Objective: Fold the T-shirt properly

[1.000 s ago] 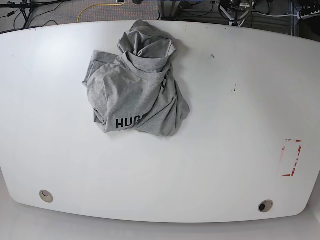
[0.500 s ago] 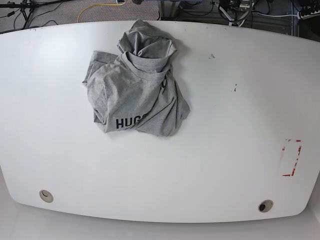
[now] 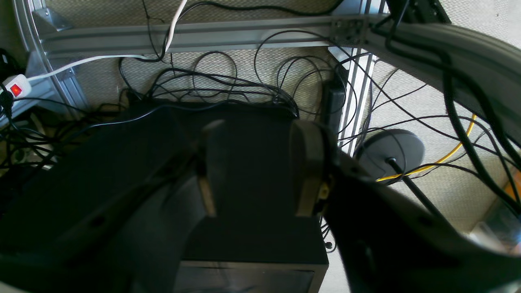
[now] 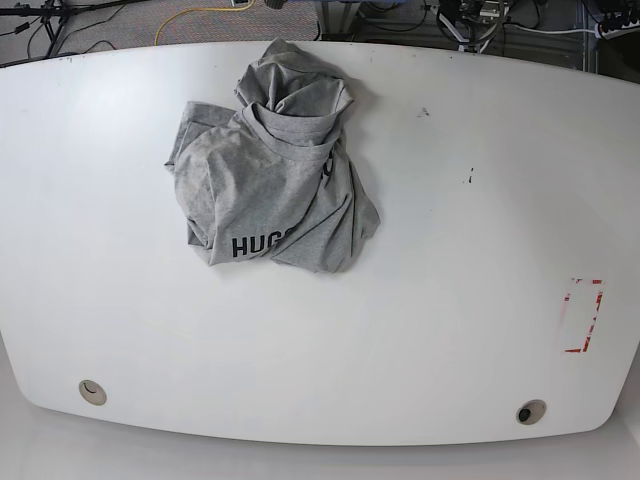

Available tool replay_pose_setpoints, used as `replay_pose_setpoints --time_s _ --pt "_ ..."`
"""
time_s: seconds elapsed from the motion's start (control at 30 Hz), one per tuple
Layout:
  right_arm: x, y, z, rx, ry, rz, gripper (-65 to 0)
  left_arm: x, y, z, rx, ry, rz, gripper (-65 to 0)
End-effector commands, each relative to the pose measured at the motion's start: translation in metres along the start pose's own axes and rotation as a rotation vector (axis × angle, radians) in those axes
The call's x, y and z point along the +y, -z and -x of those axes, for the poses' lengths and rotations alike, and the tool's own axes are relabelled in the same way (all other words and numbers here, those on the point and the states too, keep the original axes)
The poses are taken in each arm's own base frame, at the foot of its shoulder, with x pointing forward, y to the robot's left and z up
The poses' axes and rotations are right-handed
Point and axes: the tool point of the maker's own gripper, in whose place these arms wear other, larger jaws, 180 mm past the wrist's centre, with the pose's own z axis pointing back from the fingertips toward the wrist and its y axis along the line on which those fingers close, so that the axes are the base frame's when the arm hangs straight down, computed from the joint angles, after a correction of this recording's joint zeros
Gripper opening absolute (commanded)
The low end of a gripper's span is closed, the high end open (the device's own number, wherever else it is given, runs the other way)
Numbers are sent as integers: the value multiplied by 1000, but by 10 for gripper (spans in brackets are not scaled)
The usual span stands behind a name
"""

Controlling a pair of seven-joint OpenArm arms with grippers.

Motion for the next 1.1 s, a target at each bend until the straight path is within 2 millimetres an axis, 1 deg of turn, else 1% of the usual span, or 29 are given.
replay_pose_setpoints --time_s 0.0,0.3,0.5,0.7,0.77,1.07 --pt "1 -1 8 11 6 0 -532 5 -1 0 -3 8 -9 -415" --pt "-2 -2 7 4 6 6 -530 5 0 -3 -13 -2 -9 -421" --pt "-3 -2 10 17 6 8 -531 6 0 -4 -8 5 -10 -423" --pt "-3 -2 10 19 6 7 -531 5 0 -4 -5 5 -9 -437" --pt "-4 -2 9 14 6 8 -531 8 -1 -3 -6 0 -14 -430" --pt "-5 -2 9 15 3 10 -532 8 0 -6 -11 -1 -13 -426"
